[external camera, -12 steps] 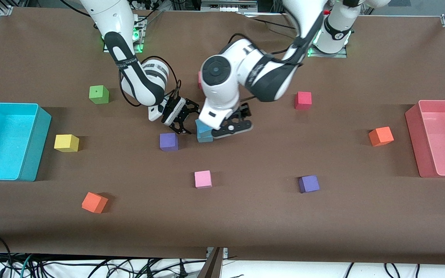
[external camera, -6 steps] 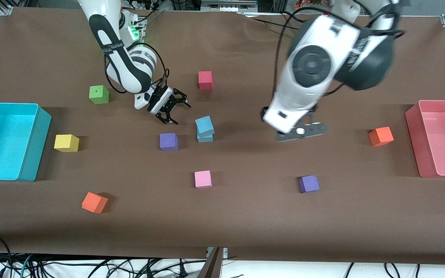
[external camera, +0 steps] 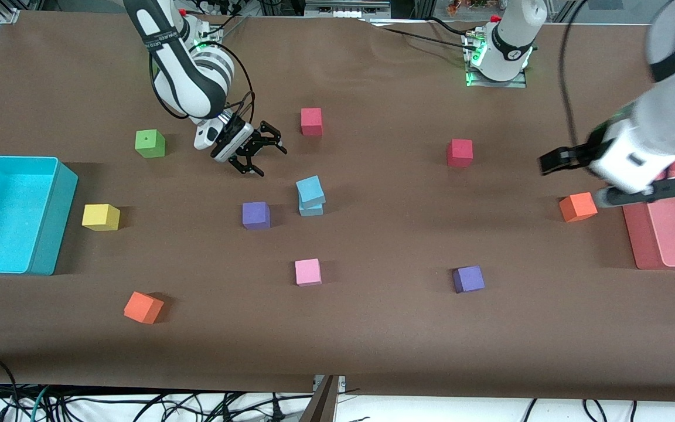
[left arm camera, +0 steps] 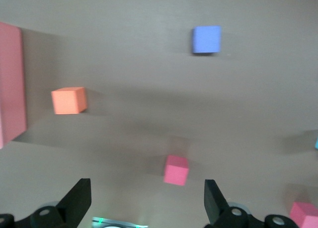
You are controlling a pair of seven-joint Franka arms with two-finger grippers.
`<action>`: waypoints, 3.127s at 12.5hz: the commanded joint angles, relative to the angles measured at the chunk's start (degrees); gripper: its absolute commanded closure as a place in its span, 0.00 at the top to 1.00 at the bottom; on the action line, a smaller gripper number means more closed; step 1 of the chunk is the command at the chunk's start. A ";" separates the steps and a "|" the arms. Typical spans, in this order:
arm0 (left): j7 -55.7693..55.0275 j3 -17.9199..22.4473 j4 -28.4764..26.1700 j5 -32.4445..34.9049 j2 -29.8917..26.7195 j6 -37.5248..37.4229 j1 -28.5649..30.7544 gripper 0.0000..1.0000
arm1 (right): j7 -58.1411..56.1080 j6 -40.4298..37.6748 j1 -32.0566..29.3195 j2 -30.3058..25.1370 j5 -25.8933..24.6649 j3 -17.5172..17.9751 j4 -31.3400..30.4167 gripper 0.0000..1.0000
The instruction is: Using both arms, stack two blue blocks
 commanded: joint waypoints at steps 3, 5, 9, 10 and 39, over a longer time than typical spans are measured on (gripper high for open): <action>9.06 -0.79 -12.16 3.63 -8.27 6.46 4.97 1.00 | 29.48 -14.14 -2.09 -3.32 -21.99 -4.74 -0.61 0.99; 9.59 -0.80 -11.55 4.35 -7.75 6.46 4.97 1.00 | 36.19 -21.97 -2.53 -4.11 -33.68 -10.09 -0.18 0.99; 9.59 -1.06 -11.37 4.17 -7.75 6.72 5.23 1.00 | 47.63 -34.90 -3.32 -5.96 -60.74 -20.03 3.85 0.99; 9.50 -1.06 -11.02 4.43 -7.66 6.63 5.15 1.00 | 50.43 -37.71 -4.20 -6.13 -66.99 -21.36 6.13 0.99; 8.71 6.06 -6.27 3.65 -4.23 -0.57 -3.47 1.00 | 105.21 -60.94 -19.67 -11.94 -120.40 -18.03 41.05 0.99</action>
